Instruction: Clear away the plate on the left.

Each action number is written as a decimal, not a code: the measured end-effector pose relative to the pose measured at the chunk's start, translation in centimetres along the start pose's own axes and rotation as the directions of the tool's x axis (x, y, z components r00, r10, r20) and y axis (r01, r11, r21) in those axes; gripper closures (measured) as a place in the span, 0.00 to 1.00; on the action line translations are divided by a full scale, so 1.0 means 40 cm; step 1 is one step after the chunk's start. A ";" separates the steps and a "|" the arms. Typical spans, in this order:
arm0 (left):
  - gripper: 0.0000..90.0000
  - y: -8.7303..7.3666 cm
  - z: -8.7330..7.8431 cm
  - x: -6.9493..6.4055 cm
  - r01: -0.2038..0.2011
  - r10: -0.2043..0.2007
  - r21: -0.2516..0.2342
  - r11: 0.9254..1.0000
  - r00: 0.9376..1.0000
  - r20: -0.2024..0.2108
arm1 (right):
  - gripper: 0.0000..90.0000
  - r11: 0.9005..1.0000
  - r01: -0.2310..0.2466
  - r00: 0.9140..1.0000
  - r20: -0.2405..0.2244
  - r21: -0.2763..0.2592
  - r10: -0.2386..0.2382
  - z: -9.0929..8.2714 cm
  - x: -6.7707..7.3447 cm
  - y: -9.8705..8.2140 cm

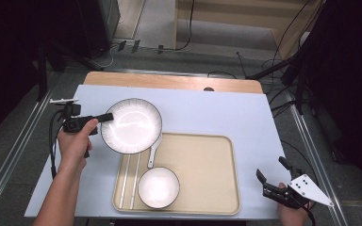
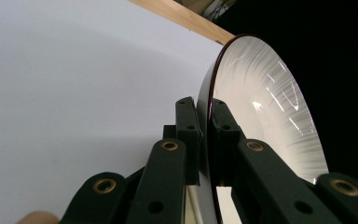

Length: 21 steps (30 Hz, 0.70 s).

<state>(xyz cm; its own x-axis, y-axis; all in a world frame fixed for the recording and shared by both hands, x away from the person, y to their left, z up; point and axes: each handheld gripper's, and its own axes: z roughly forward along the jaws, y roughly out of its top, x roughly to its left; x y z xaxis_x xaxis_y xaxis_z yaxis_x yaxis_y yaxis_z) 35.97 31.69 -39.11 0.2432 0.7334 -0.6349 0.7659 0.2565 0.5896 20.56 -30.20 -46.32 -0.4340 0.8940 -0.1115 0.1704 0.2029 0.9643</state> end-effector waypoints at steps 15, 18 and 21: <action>0.95 -0.011 0.096 -0.075 -0.042 0.039 0.051 0.998 0.998 0.058 | 0.14 1.000 0.002 1.000 -0.003 -0.003 -0.002 -0.001 0.000 0.001; 0.95 -0.015 0.117 -0.095 -0.055 0.051 0.060 0.997 0.997 0.065 | 0.14 1.000 0.001 1.000 -0.002 -0.005 -0.001 0.000 -0.001 0.001; 0.95 -0.020 0.145 -0.118 -0.071 0.066 0.075 0.995 0.995 0.070 | 0.14 1.000 -0.001 1.000 -0.003 -0.004 0.001 -0.001 0.001 0.001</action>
<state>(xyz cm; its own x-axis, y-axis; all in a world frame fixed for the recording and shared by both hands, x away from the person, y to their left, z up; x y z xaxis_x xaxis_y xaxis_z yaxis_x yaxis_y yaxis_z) 37.66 24.36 -39.49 0.3343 0.7030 -0.6277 0.7892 0.1553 0.5942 20.52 -30.17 -46.28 -0.4365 0.8930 -0.1100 0.1673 0.2007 0.9653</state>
